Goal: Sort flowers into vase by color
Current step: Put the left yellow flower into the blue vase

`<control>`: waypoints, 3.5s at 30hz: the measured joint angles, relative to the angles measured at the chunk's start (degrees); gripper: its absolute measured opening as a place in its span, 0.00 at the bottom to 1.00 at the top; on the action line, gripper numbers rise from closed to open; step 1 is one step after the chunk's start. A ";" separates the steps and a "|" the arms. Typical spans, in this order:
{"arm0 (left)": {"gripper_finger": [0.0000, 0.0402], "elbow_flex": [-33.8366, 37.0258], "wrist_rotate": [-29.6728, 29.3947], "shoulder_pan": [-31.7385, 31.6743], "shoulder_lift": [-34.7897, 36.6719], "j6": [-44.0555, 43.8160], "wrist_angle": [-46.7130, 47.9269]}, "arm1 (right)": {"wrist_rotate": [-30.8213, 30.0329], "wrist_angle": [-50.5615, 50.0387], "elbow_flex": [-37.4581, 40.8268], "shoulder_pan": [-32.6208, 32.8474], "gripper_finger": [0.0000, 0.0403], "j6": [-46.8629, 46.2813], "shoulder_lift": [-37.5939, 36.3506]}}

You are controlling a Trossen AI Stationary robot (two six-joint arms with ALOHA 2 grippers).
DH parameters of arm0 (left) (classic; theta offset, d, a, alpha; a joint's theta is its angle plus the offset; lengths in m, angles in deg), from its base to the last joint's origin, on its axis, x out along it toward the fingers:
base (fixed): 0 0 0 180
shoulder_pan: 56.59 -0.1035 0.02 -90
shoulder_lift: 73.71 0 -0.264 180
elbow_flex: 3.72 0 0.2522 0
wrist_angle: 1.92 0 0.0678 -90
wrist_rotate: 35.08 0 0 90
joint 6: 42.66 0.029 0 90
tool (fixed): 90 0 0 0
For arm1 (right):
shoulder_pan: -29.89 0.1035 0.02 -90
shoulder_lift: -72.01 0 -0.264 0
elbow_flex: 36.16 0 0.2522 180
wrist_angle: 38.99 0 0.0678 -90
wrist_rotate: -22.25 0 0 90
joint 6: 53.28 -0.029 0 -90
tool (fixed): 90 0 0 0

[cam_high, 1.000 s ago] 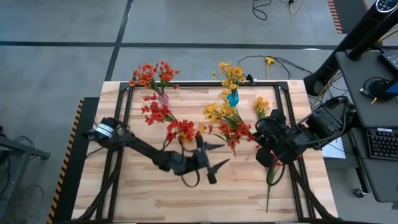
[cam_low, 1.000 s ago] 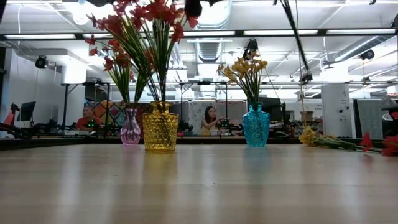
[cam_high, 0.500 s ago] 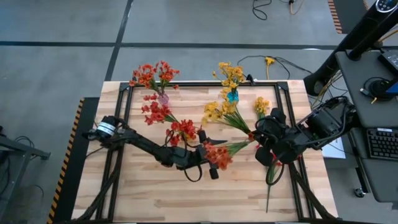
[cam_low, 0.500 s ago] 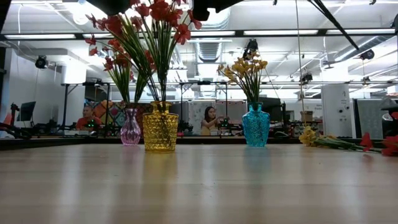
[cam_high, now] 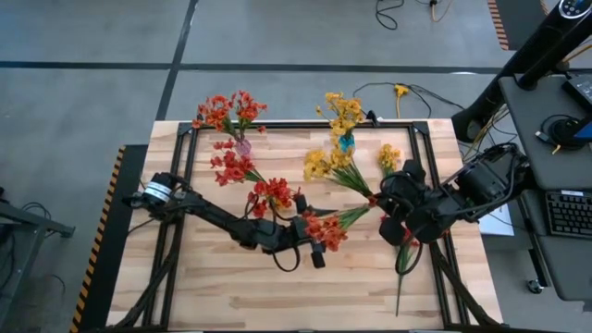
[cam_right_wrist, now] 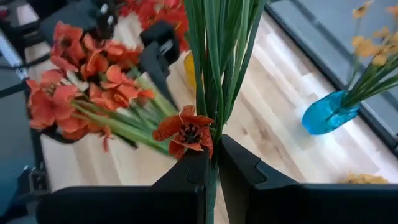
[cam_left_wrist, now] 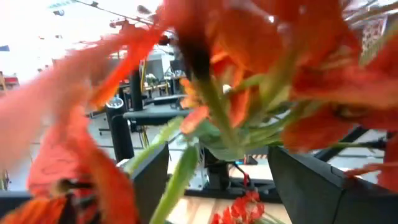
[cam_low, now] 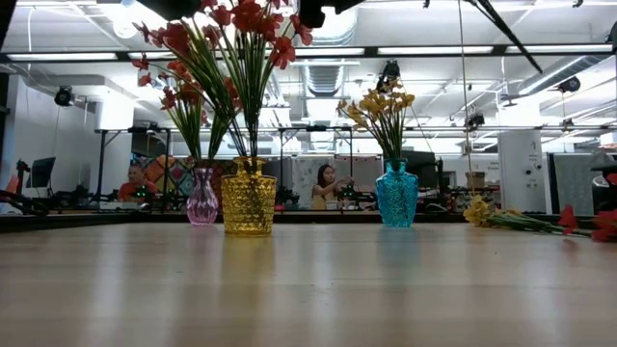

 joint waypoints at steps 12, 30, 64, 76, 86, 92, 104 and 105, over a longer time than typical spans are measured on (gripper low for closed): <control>0.61 -6.30 -0.02 0.15 0.00 3.13 5.53 | 0.29 0.56 0.17 -0.02 0.15 1.17 2.14; 0.11 -6.50 -4.98 0.41 0.00 2.48 11.78 | 0.37 -0.99 1.70 -0.02 0.39 1.75 3.34; 0.51 -6.46 -10.92 3.64 0.09 -0.88 22.81 | 6.97 -1.00 18.10 -0.04 0.43 -9.01 3.28; 0.66 -16.68 -5.10 4.20 0.09 -19.81 61.59 | 7.04 -0.89 18.10 -0.04 0.46 -9.01 3.28; 0.71 -26.60 5.67 4.21 0.09 -26.76 89.26 | 8.04 -0.78 18.10 -0.04 0.48 -9.03 3.28; 0.71 -32.05 14.53 4.04 -0.28 -31.09 100.31 | 8.24 -0.71 18.10 -0.04 0.48 -9.01 3.28; 0.71 -39.72 16.90 4.09 -0.31 -35.97 116.55 | 8.09 -0.55 18.30 -0.04 0.48 -8.99 3.28; 0.71 -40.48 15.61 4.33 -0.31 -35.98 117.08 | 7.98 -0.30 18.61 -0.04 0.48 -8.96 3.28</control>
